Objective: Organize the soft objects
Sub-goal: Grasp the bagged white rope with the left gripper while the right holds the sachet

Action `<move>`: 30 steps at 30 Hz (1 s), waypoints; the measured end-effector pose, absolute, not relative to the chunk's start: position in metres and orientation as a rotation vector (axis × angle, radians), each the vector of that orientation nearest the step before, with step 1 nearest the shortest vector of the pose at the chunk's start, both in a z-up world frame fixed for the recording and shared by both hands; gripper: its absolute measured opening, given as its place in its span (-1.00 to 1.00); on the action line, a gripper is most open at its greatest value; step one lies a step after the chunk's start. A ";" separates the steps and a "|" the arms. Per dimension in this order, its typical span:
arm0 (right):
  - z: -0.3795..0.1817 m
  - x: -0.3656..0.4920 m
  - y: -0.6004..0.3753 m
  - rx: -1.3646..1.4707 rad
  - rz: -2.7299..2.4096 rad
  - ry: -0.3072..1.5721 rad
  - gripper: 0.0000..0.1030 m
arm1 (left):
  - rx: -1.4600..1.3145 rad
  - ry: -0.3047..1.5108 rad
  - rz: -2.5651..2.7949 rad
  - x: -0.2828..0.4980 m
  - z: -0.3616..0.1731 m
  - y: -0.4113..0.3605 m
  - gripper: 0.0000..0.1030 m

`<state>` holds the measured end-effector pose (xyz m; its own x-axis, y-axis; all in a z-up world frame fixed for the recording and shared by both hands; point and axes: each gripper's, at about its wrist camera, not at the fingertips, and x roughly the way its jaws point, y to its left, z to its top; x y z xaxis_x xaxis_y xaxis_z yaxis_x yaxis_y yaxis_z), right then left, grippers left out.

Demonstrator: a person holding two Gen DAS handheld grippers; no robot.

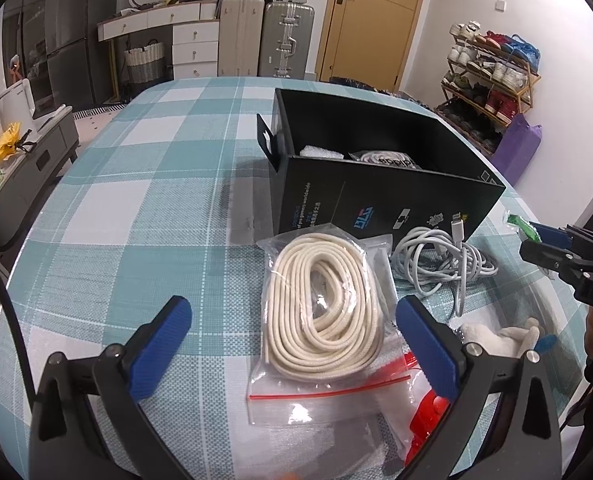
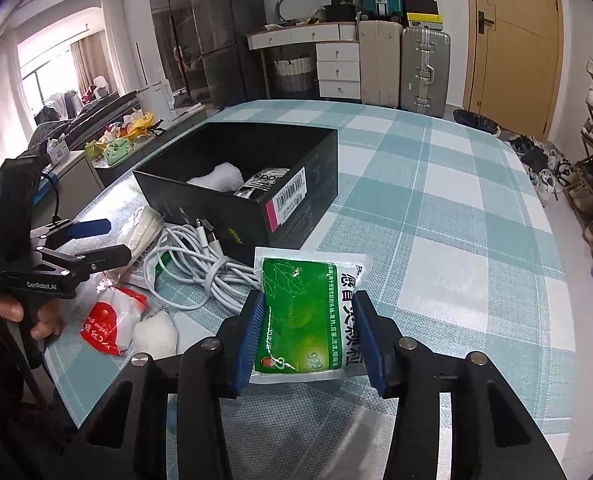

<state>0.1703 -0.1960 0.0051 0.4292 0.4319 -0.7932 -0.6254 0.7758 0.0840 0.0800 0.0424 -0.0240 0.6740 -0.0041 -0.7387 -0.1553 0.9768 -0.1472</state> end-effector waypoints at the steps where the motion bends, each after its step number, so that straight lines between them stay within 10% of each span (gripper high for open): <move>1: 0.006 0.170 -0.196 -0.237 0.669 0.911 -0.12 | -0.204 0.833 0.081 0.081 -0.024 0.042 0.94; 18: 0.013 0.165 -0.189 -0.242 0.685 0.891 -0.12 | -0.144 0.833 0.001 0.078 -0.023 0.027 -0.18; 30: 0.023 0.161 -0.185 -0.244 0.690 0.862 -0.12 | -0.160 0.772 0.010 0.065 -0.004 0.031 -0.29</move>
<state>0.1612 -0.1854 0.0226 0.4526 0.4575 -0.7654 -0.6465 0.7595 0.0717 0.0652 0.0306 -0.0037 0.7174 -0.0499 -0.6949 -0.0672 0.9878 -0.1403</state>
